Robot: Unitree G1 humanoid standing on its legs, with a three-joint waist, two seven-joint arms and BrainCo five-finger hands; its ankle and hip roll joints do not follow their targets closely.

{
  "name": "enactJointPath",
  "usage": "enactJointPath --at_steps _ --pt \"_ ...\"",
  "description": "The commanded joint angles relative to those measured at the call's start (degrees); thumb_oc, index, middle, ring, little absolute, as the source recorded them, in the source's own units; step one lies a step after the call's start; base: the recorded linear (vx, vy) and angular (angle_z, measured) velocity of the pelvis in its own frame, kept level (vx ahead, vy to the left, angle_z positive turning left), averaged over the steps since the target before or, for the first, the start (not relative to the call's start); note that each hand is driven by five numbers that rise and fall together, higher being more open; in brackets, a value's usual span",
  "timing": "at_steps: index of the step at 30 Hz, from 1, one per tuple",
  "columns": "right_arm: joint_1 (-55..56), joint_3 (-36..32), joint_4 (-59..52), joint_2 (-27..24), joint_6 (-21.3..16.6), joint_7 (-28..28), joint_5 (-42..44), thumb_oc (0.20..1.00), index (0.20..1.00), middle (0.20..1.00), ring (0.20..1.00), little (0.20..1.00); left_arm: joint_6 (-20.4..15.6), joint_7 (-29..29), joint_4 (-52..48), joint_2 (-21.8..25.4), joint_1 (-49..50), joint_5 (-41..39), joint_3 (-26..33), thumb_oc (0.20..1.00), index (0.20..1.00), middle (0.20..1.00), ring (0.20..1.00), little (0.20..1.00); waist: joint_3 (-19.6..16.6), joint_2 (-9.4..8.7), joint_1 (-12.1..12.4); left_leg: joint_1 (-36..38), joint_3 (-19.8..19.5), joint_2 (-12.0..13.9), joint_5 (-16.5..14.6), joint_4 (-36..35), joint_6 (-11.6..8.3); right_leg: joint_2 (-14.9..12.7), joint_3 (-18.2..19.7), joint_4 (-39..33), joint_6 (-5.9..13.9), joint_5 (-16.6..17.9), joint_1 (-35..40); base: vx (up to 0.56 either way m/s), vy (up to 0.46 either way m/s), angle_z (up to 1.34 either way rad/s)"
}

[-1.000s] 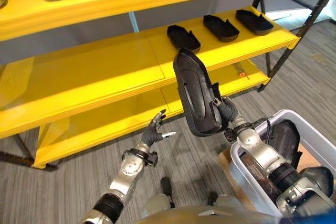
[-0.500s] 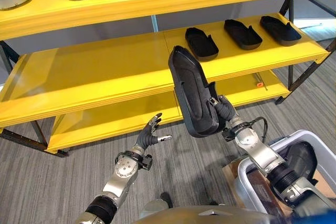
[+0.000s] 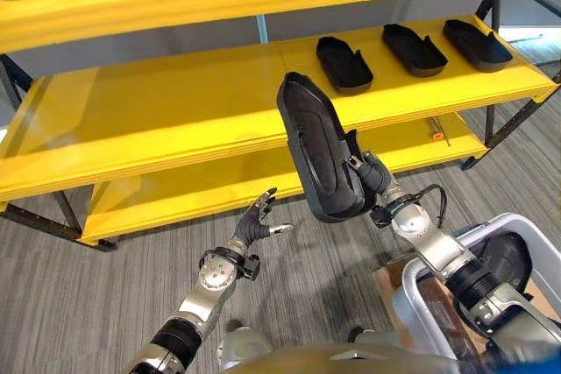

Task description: Move parts from the plastic box to the shelf.

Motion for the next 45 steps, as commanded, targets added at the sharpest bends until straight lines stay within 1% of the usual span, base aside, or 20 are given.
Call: enactJointPath --at_steps 1,3,7,10,12,14,17,18,19,21,23,25,26,33,34,37,39,40,41,45 --pt "-2.23 -2.22 -4.35 1.53 -4.49 -0.54 0.91 0.200 0.200 0.200 0.200 0.200 -4.18 1.07 -3.19 2.44 0.53 -0.48 0.90 1.000 1.000 1.000 1.000 1.000 -2.47 0.89 2.58 1.79 -0.57 3.84 1.94 -3.92 -2.80 3.30 0.08 6.81 -2.78 -2.25 -5.69 0.14 0.375 0.17" --pt "-1.48 -3.25 -3.09 1.48 -5.26 -0.79 1.91 0.200 0.200 0.200 0.200 0.200 -4.16 0.10 -2.39 2.97 -0.27 0.01 0.83 1.000 1.000 1.000 1.000 1.000 -2.67 1.31 2.50 2.92 -0.20 0.41 -1.87 -4.83 -1.01 2.92 -0.44 8.05 -2.11 -2.51 -5.66 0.16 0.401 0.33" --pt "0.11 -4.55 -2.33 2.26 -6.81 -1.31 -0.06 0.200 0.200 0.200 0.200 0.200 -4.67 -0.11 -2.34 4.76 -0.95 1.42 1.09 1.000 1.000 1.000 1.000 1.000 -2.54 1.63 3.68 3.04 -2.92 -5.15 -5.28 -4.45 1.99 2.96 0.27 9.35 -0.33 -2.01 -5.50 0.18 0.390 0.45" --pt "-0.74 -3.74 -2.62 3.71 -6.04 -2.20 -1.28 0.200 0.200 0.200 0.200 0.200 -5.21 0.17 -2.14 5.91 -1.49 1.66 1.31 1.000 1.000 1.000 1.000 1.000 -2.20 2.38 5.02 3.60 -4.16 -8.13 -4.37 -7.58 4.45 2.57 -0.32 12.48 0.62 -0.64 -7.12 0.11 0.422 0.21" --pt "-0.92 -3.50 -3.03 4.18 -5.53 -2.60 -1.61 0.200 0.200 0.200 0.200 0.200 -5.54 0.22 -2.19 6.18 -1.44 1.29 1.56 1.000 1.000 1.000 1.000 1.000 -2.14 2.47 5.56 3.82 -4.49 -9.22 -4.27 -8.82 4.99 2.14 -0.54 13.75 1.14 0.04 -7.68 0.08 0.314 0.03" --pt "-1.78 -2.89 -3.69 5.38 -3.81 -3.52 -1.89 0.200 0.200 0.200 0.200 0.200 -6.13 0.93 -2.92 6.53 -0.96 0.69 2.03 1.000 1.000 1.000 1.000 1.000 -1.79 2.21 7.02 5.04 -5.56 -12.29 -5.30 -11.18 5.97 -0.59 -0.96 19.28 3.22 1.72 -9.08 0.13 0.375 0.02" --pt "-2.16 -2.72 -3.93 6.30 -3.10 -3.99 -2.34 0.200 0.200 0.200 0.200 0.200 -6.63 0.50 -3.33 6.31 -0.35 -0.15 2.79 1.000 1.000 1.000 1.000 1.000 -1.50 2.12 7.87 5.29 -5.31 -13.68 -5.77 -12.16 6.95 -2.33 -1.34 22.84 4.07 3.44 -11.01 0.03 0.197 -0.11" --pt "-2.25 -2.90 -4.53 6.31 -2.56 -4.36 -2.16 0.200 0.200 0.200 0.200 0.200 -6.33 0.14 -3.92 6.39 -0.44 -0.11 3.00 1.000 1.000 1.000 1.000 1.000 -1.15 1.76 7.47 5.13 -5.38 -14.45 -5.89 -12.86 7.11 -0.10 -0.07 21.84 4.16 3.40 -11.86 -0.01 0.194 -0.27" --pt "-2.28 -2.87 -4.92 6.03 -2.26 -4.81 -1.72 0.200 0.200 0.200 0.200 0.200 -5.86 -0.33 -4.06 6.28 -0.86 -0.41 3.04 1.000 1.000 1.000 1.000 1.000 -0.94 1.79 6.86 4.35 -4.84 -13.99 -5.11 -12.93 7.18 2.96 0.12 18.72 3.16 4.33 -12.19 -0.01 0.083 -0.23" --pt "-2.16 -2.97 -5.17 5.49 -2.22 -5.25 -1.34 0.200 0.200 0.200 0.200 0.200 -4.92 -0.44 -3.72 5.39 -2.07 -0.65 2.48 1.000 1.000 1.000 1.000 1.000 -0.55 0.88 5.70 4.39 -4.85 -14.15 -5.14 -13.24 6.59 6.70 1.11 12.66 2.80 4.28 -11.79 0.04 0.011 0.22" --pt "-2.41 -3.33 -4.65 5.18 -2.62 -4.85 -1.09 0.200 0.200 0.200 0.200 0.200 -4.65 0.05 -2.88 4.29 -2.90 -0.83 1.93 1.000 1.000 1.000 1.000 1.000 -0.27 0.33 5.30 4.38 -4.48 -14.00 -5.08 -13.24 6.08 7.55 0.93 7.96 2.70 5.31 -11.50 0.06 0.000 0.34" --pt "-2.85 -3.73 -3.40 5.11 -3.57 -4.58 -0.92 0.200 0.200 0.200 0.200 0.200 -4.66 -0.10 -1.61 3.22 -3.62 -0.64 1.77 1.000 1.000 1.000 1.000 1.000 -0.01 -0.06 5.13 4.51 -3.95 -13.87 -5.13 -13.24 5.67 7.15 0.63 3.73 3.18 7.31 -11.58 0.08 -0.047 0.10" --pt "-2.74 -4.66 -2.40 5.01 -4.57 -4.25 -0.86 0.200 0.200 0.200 0.200 0.200 -4.79 -0.72 -0.70 2.57 -3.69 0.09 1.48 1.000 1.000 1.000 1.000 1.000 0.32 -0.63 4.59 5.33 -3.52 -13.97 -5.93 -13.24 5.60 5.46 1.63 -0.66 4.45 11.24 -12.20 0.11 -0.084 -0.03" --pt "-0.78 -6.54 -1.83 5.13 -5.56 -5.72 -1.20 0.200 0.200 0.200 0.200 0.200 -4.92 -2.85 -1.07 3.00 -3.11 0.67 0.85 1.000 1.000 1.000 1.000 1.000 1.03 -1.64 3.51 7.46 -3.69 -14.20 -8.42 -13.24 5.92 1.54 5.09 -3.58 7.29 18.32 -14.78 0.11 -0.097 0.17" --pt "-0.12 -7.15 -1.90 5.03 -5.39 -5.88 -0.93 0.200 0.200 0.200 0.200 0.200 -4.66 -3.18 -1.23 3.18 -3.06 1.01 0.58 1.000 1.000 1.000 1.000 1.000 0.96 -1.69 3.06 8.42 -3.93 -13.96 -9.57 -13.24 5.71 1.11 6.30 -3.76 8.23 18.46 -15.20 0.23 -0.182 0.10" --pt "1.52 -8.40 -2.71 4.24 -5.34 -5.62 -1.41 0.200 0.200 0.200 0.200 0.200 -3.86 -3.54 -1.77 3.56 -2.64 1.28 0.43 1.000 1.000 1.000 1.000 1.000 0.86 -1.57 2.56 9.16 -3.72 -13.66 -9.59 -13.05 5.60 1.65 7.01 -3.78 8.01 17.00 -14.13 0.22 -0.219 0.37" --pt "1.94 -8.55 -2.75 4.00 -5.41 -5.64 -1.55 0.200 0.200 0.200 0.200 0.200 -3.61 -3.29 -2.14 3.76 -2.29 1.04 0.49 1.000 1.000 1.000 1.000 1.000 0.84 -1.78 2.75 8.74 -2.41 -13.16 -8.88 -12.19 5.44 2.46 5.52 -4.06 6.73 15.83 -13.42 0.13 -0.202 0.29" --pt "2.09 -8.60 -2.33 3.65 -5.36 -5.56 -0.95 0.200 0.200 0.200 0.200 0.200 -3.57 -3.24 -2.46 3.66 -1.61 0.56 0.67 1.000 1.000 1.000 1.000 1.000 0.36 -1.45 2.90 9.28 -2.53 -12.59 -9.91 -11.50 4.85 3.44 5.03 -3.79 6.68 13.11 -11.71 0.18 -0.185 0.02" --pt "2.04 -8.57 -2.18 3.57 -5.34 -5.51 -0.79 0.200 0.200 0.200 0.200 0.200 -3.48 -3.16 -2.66 3.58 -1.39 0.41 0.71 1.000 1.000 1.000 1.000 1.000 0.25 -1.42 2.94 9.27 -2.38 -12.41 -9.92 -11.28 4.74 3.65 4.78 -3.70 6.34 12.50 -11.35 0.29 -0.211 0.10" --pt "1.46 -8.09 -0.94 3.52 -5.16 -5.09 -0.88 0.200 0.200 0.200 0.200 0.200 -3.28 -2.63 -2.95 2.99 0.00 1.55 0.68 1.000 1.000 1.000 1.000 1.000 -0.91 -1.80 3.19 9.10 -1.67 -11.26 -10.61 -9.29 4.08 5.86 3.87 -4.08 3.42 8.80 -7.97 0.22 -0.221 0.05"
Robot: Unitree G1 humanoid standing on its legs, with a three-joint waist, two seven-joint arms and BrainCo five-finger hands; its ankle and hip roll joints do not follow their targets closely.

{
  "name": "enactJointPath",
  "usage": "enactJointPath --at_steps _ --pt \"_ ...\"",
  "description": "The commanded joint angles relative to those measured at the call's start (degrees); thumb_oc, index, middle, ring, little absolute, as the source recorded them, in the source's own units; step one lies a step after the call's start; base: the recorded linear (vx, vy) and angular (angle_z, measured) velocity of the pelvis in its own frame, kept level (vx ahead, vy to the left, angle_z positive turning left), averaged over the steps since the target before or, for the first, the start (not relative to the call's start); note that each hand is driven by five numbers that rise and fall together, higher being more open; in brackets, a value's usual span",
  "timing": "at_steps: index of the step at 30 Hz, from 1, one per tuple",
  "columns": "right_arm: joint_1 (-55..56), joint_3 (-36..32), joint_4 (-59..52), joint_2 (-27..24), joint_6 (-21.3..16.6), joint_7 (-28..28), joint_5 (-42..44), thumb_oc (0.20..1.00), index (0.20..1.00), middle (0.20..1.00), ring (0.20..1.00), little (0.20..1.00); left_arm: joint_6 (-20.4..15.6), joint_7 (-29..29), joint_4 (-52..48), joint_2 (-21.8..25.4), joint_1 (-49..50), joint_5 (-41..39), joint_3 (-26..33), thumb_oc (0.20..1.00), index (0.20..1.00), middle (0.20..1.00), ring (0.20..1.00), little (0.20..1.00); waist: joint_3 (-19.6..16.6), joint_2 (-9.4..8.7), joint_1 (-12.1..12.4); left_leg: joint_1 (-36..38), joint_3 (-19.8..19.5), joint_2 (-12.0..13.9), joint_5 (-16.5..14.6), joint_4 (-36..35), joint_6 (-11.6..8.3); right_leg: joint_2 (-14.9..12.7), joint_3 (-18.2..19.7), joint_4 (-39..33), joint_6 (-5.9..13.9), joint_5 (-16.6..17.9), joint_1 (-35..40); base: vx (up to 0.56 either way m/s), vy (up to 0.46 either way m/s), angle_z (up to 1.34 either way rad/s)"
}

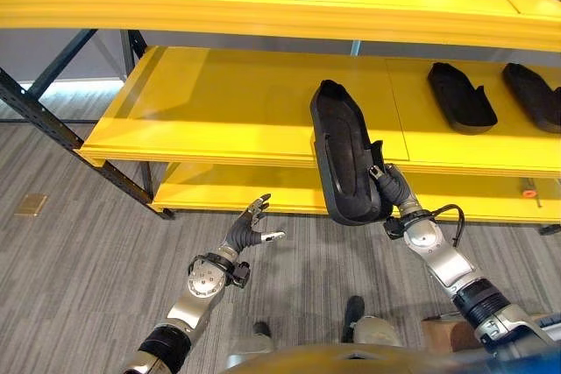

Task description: Move parts from the plastic box to the shelf.

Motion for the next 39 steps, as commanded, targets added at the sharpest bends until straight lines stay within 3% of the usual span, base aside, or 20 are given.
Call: enactJointPath --at_steps 1,5,8,11,12,16,17,20,21,22,24,25,27,28,29,35,39 --pt "-4.37 -1.00 -2.50 0.86 -4.02 -1.42 0.05 0.200 0.200 0.200 0.200 0.200 -1.88 0.16 -2.66 -0.25 -1.53 1.22 -1.58 1.000 1.000 1.000 1.000 1.000 -2.76 -2.53 1.68 0.24 6.22 -1.48 -3.79 4.76 2.03 -2.15 0.81 4.79 3.29 -3.01 -0.21 0.20 -0.240 0.00" --pt "-5.08 -1.17 -1.69 0.61 -3.86 -1.64 0.63 0.200 0.200 0.200 0.200 0.200 -1.93 -0.09 -3.10 -0.46 -1.67 1.90 -1.81 1.000 1.000 1.000 1.000 1.000 -3.12 -2.77 1.66 -1.01 6.99 -0.59 -5.21 9.06 1.46 -1.16 0.31 4.45 1.67 -4.23 1.09 0.15 -0.222 0.03" --pt "-6.38 -1.58 -0.75 0.44 -4.35 -0.72 1.06 0.200 0.200 0.200 0.200 0.200 -1.54 0.70 -3.57 -0.47 -2.18 1.90 -1.74 1.000 1.000 1.000 1.000 1.000 -3.15 -2.99 1.31 -2.80 7.96 0.75 -7.29 15.29 1.16 -0.75 0.14 4.37 0.20 -5.39 1.85 0.12 -0.230 -0.03" --pt "-6.82 -1.89 -0.81 0.00 -4.65 1.26 1.47 0.200 0.200 0.200 0.200 0.200 -1.16 1.97 -3.59 0.01 -2.58 2.30 -1.63 1.000 1.000 1.000 1.000 1.000 -3.16 -3.00 0.92 -4.81 8.83 2.38 -7.13 23.19 0.42 -0.14 0.00 4.16 -1.44 -6.82 2.52 0.11 -0.228 -0.13" --pt "-6.99 -2.05 -0.91 -0.39 -4.97 2.36 1.33 0.200 0.200 0.200 0.200 0.200 -1.20 2.55 -3.40 0.26 -2.76 2.37 -1.41 1.000 1.000 1.000 1.000 1.000 -3.06 -2.99 0.73 -6.48 9.38 4.16 -5.06 30.04 -0.92 0.72 -0.26 3.63 -2.69 -7.36 2.85 0.07 -0.166 -0.19" --pt "-6.88 -1.50 -1.76 -0.77 -4.89 3.05 1.09 0.200 0.200 0.200 0.200 0.200 -0.46 4.18 -3.13 0.99 -3.39 1.90 -0.40 1.000 1.000 1.000 1.000 1.000 -1.92 -2.18 0.69 -11.33 8.28 6.23 -1.37 37.04 -2.47 2.28 -0.03 4.34 -4.36 -8.62 3.20 0.11 -0.119 -0.06" --pt "-7.22 -1.05 -1.88 -0.69 -4.45 2.86 1.22 0.200 0.200 0.200 0.200 0.200 -0.27 4.69 -3.15 1.09 -3.57 1.80 -0.09 1.000 1.000 1.000 1.000 1.000 -1.54 -1.94 0.57 -11.71 8.48 6.91 -0.36 36.00 -2.66 2.62 0.14 4.62 -4.44 -9.06 3.39 0.16 0.067 -0.09" --pt "-8.24 1.10 -2.28 0.10 -2.55 1.49 1.07 0.200 0.200 0.200 0.200 0.200 -0.64 5.71 -2.90 1.01 -3.15 1.99 0.47 1.000 1.000 1.000 1.000 1.000 -1.34 -1.03 0.71 -10.75 9.69 7.07 2.89 22.17 -2.45 2.19 -0.34 5.20 -3.55 -9.43 3.93 0.15 0.184 -0.06" --pt "-8.21 1.83 -2.57 0.11 -1.95 1.07 0.89 0.200 0.200 0.200 0.200 0.200 -1.32 5.96 -2.59 0.83 -2.43 2.22 0.48 1.000 1.000 1.000 1.000 1.000 -1.61 -0.51 1.08 -10.74 9.24 7.39 5.73 14.93 -3.21 1.76 -0.78 5.05 -3.05 -9.37 4.52 0.38 0.512 0.05" --pt "-7.48 2.56 -3.02 -0.45 -1.05 0.73 0.90 0.200 0.200 0.200 0.200 0.200 -2.42 5.92 -2.39 0.63 -0.74 1.56 0.73 1.000 1.000 1.000 1.000 1.000 -1.82 -0.30 1.94 -11.58 7.06 10.44 12.64 9.75 -5.60 0.39 -1.08 5.26 -2.68 -9.51 5.50 0.36 0.486 0.04" --pt "-6.86 2.85 -3.54 -0.65 -0.54 0.09 0.49 0.200 0.200 0.200 0.200 0.200 -3.01 5.03 -2.58 0.94 0.07 1.10 1.04 1.000 1.000 1.000 1.000 1.000 -1.45 -0.68 2.15 -14.04 6.11 13.65 15.66 10.02 -6.31 -1.27 -0.75 6.36 -2.84 -9.58 5.38 0.28 0.403 -0.05" --pt "-6.68 2.78 -3.63 -0.86 -0.57 0.04 0.54 0.200 0.200 0.200 0.200 0.200 -3.31 4.64 -2.39 1.10 0.28 0.96 1.22 1.000 1.000 1.000 1.000 1.000 -1.44 -0.62 2.05 -14.00 6.55 14.19 15.24 9.82 -6.24 -1.77 -1.19 7.13 -2.81 -9.95 5.28 0.32 0.462 -0.10" --pt "-5.36 2.21 -3.79 -1.79 -1.11 0.48 1.26 0.200 0.200 0.200 0.200 0.200 -4.58 3.00 -1.27 1.47 0.70 1.39 1.51 1.000 1.000 1.000 1.000 1.000 -1.18 0.32 1.24 -11.99 8.25 12.51 10.61 9.62 -4.90 -3.00 -2.26 12.68 -2.18 -12.56 3.98 0.32 0.421 -0.10" --pt "-5.23 2.14 -3.71 -1.81 -1.24 0.49 1.27 0.200 0.200 0.200 0.200 0.200 -4.70 2.94 -1.21 1.50 0.67 1.51 1.43 1.000 1.000 1.000 1.000 1.000 -1.16 0.36 1.19 -11.76 8.40 12.13 10.00 9.55 -4.63 -3.09 -2.29 13.02 -2.09 -12.68 3.88 0.42 0.483 0.02" --pt "-3.47 1.18 -2.88 -1.34 -2.81 -0.05 0.59 0.200 0.200 0.200 0.200 0.200 -4.55 1.58 -0.71 2.40 -0.33 2.99 0.82 1.000 1.000 1.000 1.000 1.000 -1.23 0.53 1.13 -9.76 7.81 8.10 5.38 9.27 -2.30 -2.90 -2.06 15.58 -1.52 -13.64 3.19 0.35 0.376 0.25" --pt "-1.60 0.35 -3.23 -0.55 -4.20 -0.59 -0.55 0.200 0.200 0.200 0.200 0.200 -4.59 1.01 -0.80 3.07 -0.61 2.90 -0.25 1.000 1.000 1.000 1.000 1.000 -1.19 0.16 1.65 -8.49 5.66 3.59 3.22 8.76 0.21 -2.45 -0.51 18.90 -0.30 -14.34 2.14 0.24 0.279 0.21" --pt "-1.92 -0.85 -4.45 -0.82 -3.09 -1.43 0.25 0.200 0.200 0.200 0.200 0.200 -4.02 0.09 -1.70 3.69 -0.66 1.60 -0.53 1.000 1.000 1.000 1.000 1.000 -1.31 -0.23 2.22 -7.77 5.49 0.59 2.18 6.90 2.55 -2.69 -0.24 24.28 1.02 -16.01 0.86 0.13 0.252 -0.02"
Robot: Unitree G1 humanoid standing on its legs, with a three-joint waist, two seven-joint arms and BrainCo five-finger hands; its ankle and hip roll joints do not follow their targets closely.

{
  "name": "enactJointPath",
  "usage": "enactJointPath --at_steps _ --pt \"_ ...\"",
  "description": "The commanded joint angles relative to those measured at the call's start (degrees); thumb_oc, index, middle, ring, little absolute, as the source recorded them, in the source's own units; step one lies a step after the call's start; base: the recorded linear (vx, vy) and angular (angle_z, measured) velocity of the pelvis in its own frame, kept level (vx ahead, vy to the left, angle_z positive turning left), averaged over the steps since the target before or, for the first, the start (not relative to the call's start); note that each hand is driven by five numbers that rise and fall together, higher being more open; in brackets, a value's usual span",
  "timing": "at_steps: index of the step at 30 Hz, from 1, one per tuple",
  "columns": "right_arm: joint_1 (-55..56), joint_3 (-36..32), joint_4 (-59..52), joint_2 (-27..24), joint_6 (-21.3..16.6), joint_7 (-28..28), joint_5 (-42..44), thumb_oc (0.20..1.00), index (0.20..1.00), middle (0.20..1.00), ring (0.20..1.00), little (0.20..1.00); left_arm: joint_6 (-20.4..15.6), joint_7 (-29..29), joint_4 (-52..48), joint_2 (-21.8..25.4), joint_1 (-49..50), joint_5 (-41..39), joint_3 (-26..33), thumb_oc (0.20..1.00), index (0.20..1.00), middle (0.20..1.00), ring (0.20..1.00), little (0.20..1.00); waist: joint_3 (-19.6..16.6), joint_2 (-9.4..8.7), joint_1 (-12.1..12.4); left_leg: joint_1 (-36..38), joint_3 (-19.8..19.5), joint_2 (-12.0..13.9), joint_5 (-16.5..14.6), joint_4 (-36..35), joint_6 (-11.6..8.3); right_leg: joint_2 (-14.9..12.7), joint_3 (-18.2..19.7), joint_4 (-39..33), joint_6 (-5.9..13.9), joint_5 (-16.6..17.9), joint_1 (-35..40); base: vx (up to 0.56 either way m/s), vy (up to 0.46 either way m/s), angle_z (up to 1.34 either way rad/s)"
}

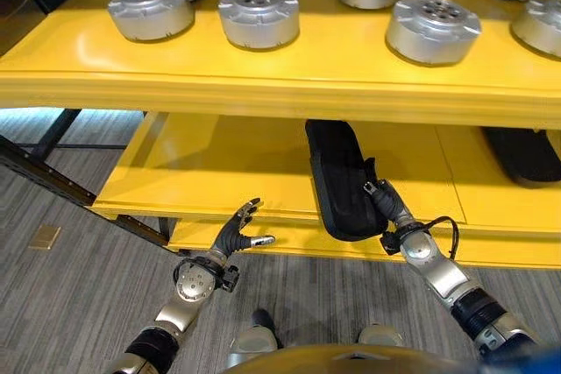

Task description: Move parts from the plastic box to the shelf.

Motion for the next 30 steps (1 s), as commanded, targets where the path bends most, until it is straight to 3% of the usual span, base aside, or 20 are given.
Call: enactJointPath --at_steps 1,3,4,6,8,9,10,11,12,17,30 --pt "-4.12 -3.39 -4.19 -1.06 -3.43 -2.75 0.38 0.200 0.200 0.200 0.200 0.200 -2.83 -1.05 -4.10 -1.04 -0.39 -1.14 -0.27 1.000 1.000 1.000 1.000 1.000 -0.84 1.07 1.06 -1.90 -4.99 0.40 -1.91 3.10 1.62 3.04 0.12 12.93 0.78 -2.17 -2.62 0.07 0.218 0.03" --pt "-4.21 -3.68 -4.03 -0.80 -3.32 -2.99 0.39 0.200 0.200 0.200 0.200 0.200 -2.61 -1.14 -4.31 -1.11 -0.20 -1.55 -0.20 1.000 1.000 1.000 1.000 1.000 -0.79 0.92 1.27 -1.71 -4.93 -0.53 -2.47 2.67 2.46 2.42 0.14 16.08 1.70 -1.26 -4.28 0.05 0.159 -0.02" --pt "-4.23 -3.78 -3.79 -0.43 -3.27 -3.40 0.19 0.200 0.200 0.200 0.200 0.200 -2.47 -1.02 -4.56 -1.32 0.23 -1.56 -0.17 1.000 1.000 1.000 1.000 1.000 -0.42 0.91 1.21 -0.89 -5.12 -1.49 -3.14 1.92 3.36 1.85 0.62 20.76 2.71 0.86 -7.25 0.05 0.139 -0.03" --pt "-4.47 -3.89 -3.43 -0.01 -2.80 -3.45 0.33 0.200 0.200 0.200 0.200 0.200 -1.80 -0.89 -5.05 -1.33 0.32 -1.62 -0.14 1.000 1.000 1.000 1.000 1.000 -0.09 0.78 0.87 0.46 -5.22 -2.35 -3.58 0.82 3.68 2.15 1.69 21.66 3.29 2.29 -9.79 0.05 0.059 -0.06" --pt "-4.86 -3.98 -2.81 0.26 -2.77 -3.60 0.28 0.200 0.200 0.200 0.200 0.200 -1.38 -1.00 -5.18 -1.41 -0.15 -2.08 -0.16 1.000 1.000 1.000 1.000 1.000 0.43 0.89 0.38 0.87 -4.50 -2.16 -2.99 0.21 3.89 3.28 1.93 18.44 2.62 4.70 -11.26 -0.04 -0.111 -0.14" --pt "-4.92 -4.64 -2.25 0.56 -2.11 -4.11 0.53 0.200 0.200 0.200 0.200 0.200 -0.14 -1.86 -5.32 -1.63 -1.36 -2.92 -0.08 1.000 1.000 1.000 1.000 1.000 0.83 0.22 0.12 1.23 -5.09 -2.36 -3.37 0.05 3.30 1.98 2.55 8.87 3.27 8.21 -10.94 -0.04 -0.249 0.00" --pt "-4.83 -4.87 -1.67 0.79 -2.17 -4.36 0.85 0.200 0.200 0.200 0.200 0.200 0.26 -1.96 -5.32 -1.89 -1.78 -2.92 0.00 1.000 1.000 1.000 1.000 1.000 0.96 -0.22 0.30 1.42 -5.30 -2.29 -3.51 -0.07 2.98 0.39 2.65 4.82 4.08 11.86 -10.97 0.02 -0.231 0.18" --pt "-4.84 -4.90 -1.44 0.92 -2.20 -4.40 1.04 0.200 0.200 0.200 0.200 0.200 0.32 -1.89 -5.31 -2.01 -1.84 -2.87 0.01 1.000 1.000 1.000 1.000 1.000 1.00 -0.31 0.39 1.53 -5.31 -2.28 -3.61 -0.16 2.98 -0.06 2.78 4.18 4.38 13.12 -11.15 0.06 -0.259 0.24" --pt "-5.02 -4.91 -0.13 1.68 -1.94 -4.71 2.41 0.200 0.200 0.200 0.200 0.200 -0.25 -1.87 -4.76 -2.12 -1.81 -2.66 -0.30 1.000 1.000 1.000 1.000 1.000 1.11 -0.19 0.65 2.58 -5.19 -0.88 -4.52 -0.30 1.68 -1.43 3.13 1.84 5.98 12.23 -10.28 0.07 -0.234 0.18" --pt "-5.99 -4.53 1.59 1.91 -0.27 -3.38 3.31 0.200 0.200 0.200 0.200 0.200 0.04 -2.06 -4.43 -3.27 -1.71 -4.08 -0.14 1.000 1.000 1.000 1.000 1.000 0.42 -0.01 1.85 2.11 -4.12 1.17 -2.20 -0.41 -0.37 -0.17 -0.04 -2.38 5.11 10.08 -5.96 0.01 -0.161 0.14" --pt "-4.34 -5.68 3.88 0.87 6.70 -2.63 3.67 0.200 0.200 0.200 0.200 0.200 2.18 -3.53 -4.72 -5.17 0.39 -3.91 2.33 1.000 1.000 1.000 1.000 1.000 -1.59 -0.41 1.70 2.75 -3.58 2.09 -1.61 -0.84 -1.52 2.27 -1.07 -7.52 2.87 8.08 -0.60 0.02 -0.068 -0.15"
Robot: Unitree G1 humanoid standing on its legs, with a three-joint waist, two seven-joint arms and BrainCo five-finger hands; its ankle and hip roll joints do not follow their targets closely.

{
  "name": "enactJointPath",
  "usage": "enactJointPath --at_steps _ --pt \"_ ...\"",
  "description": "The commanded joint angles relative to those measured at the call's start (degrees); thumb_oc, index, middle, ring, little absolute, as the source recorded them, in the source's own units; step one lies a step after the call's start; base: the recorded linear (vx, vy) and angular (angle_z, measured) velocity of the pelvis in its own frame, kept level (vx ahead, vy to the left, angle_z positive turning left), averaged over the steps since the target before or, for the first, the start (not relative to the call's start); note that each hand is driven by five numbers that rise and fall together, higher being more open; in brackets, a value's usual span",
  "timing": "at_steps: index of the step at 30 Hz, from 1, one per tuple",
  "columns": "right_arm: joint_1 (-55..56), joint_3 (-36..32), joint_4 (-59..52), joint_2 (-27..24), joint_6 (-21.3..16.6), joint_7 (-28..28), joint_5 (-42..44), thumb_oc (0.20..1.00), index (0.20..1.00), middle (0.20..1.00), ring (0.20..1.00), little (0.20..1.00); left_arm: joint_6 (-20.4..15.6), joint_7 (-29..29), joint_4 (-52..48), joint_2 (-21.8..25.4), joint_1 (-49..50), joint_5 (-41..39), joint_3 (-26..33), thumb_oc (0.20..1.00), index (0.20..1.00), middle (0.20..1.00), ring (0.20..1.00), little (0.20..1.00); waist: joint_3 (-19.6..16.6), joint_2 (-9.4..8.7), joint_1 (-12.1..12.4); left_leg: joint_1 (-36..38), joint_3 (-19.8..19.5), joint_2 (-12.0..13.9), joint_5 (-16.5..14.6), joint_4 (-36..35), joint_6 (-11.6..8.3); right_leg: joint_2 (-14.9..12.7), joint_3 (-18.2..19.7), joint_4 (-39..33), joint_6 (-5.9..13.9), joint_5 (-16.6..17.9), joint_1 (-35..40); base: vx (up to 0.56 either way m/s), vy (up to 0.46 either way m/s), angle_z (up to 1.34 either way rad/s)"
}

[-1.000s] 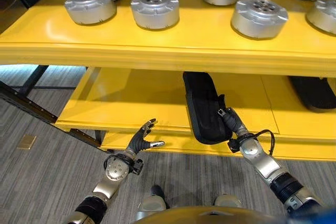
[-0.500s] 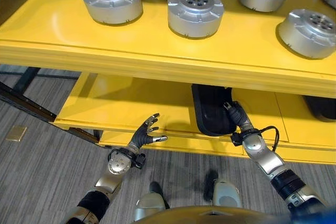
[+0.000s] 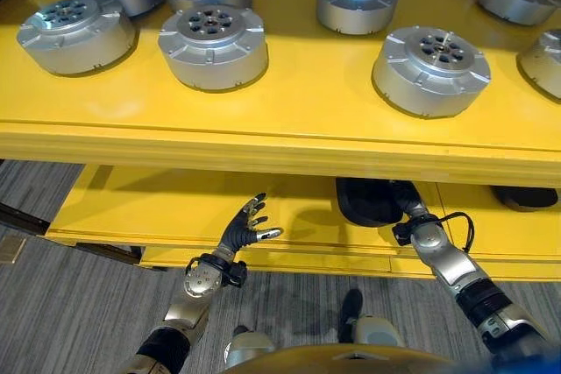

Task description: Move parts from the plastic box to the shelf.

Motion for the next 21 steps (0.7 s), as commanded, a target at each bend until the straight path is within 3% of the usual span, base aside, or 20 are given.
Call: enactJointPath --at_steps 1,6,11,21 --pt "-2.48 -2.78 -0.48 0.99 -0.55 -0.55 0.85 0.200 0.200 0.200 0.200 0.200 -0.84 -0.87 -2.41 -0.63 0.14 0.06 -1.07 1.000 1.000 1.000 1.000 1.000 -2.14 0.14 1.14 -4.75 -4.74 -4.05 1.44 0.76 3.38 -3.58 -0.98 6.53 5.40 -7.04 4.18 0.00 -0.024 -0.05" --pt "-2.19 -3.23 2.87 0.39 2.91 1.14 0.64 0.200 0.200 0.200 0.200 0.200 1.39 -1.36 -1.33 -0.49 -0.19 0.04 -0.47 1.000 1.000 1.000 1.000 1.000 -2.59 0.03 0.82 -4.36 -4.46 -4.30 1.10 0.72 3.60 -3.36 -0.43 6.16 5.35 -6.96 4.48 0.00 -0.006 0.00" --pt "-2.91 -3.53 6.86 0.17 3.76 1.81 0.86 0.200 0.200 0.200 0.200 0.200 2.65 -2.03 -0.03 -0.56 -1.12 0.54 -0.12 1.000 1.000 1.000 1.000 1.000 -2.83 0.01 0.85 -4.18 -4.28 -4.36 0.97 0.76 3.61 -3.40 -0.12 5.90 5.50 -6.62 4.50 -0.01 -0.011 -0.02" --pt "-10.01 -3.37 22.91 -0.87 7.43 3.17 3.04 0.200 0.200 0.200 0.200 0.200 5.58 -4.40 2.55 -0.17 -4.00 0.01 -0.52 1.000 1.000 1.000 1.000 1.000 -3.76 0.04 2.37 -3.77 -4.89 -4.41 0.92 0.57 3.53 -3.09 0.09 5.31 5.23 -6.58 5.31 0.00 0.000 0.00"
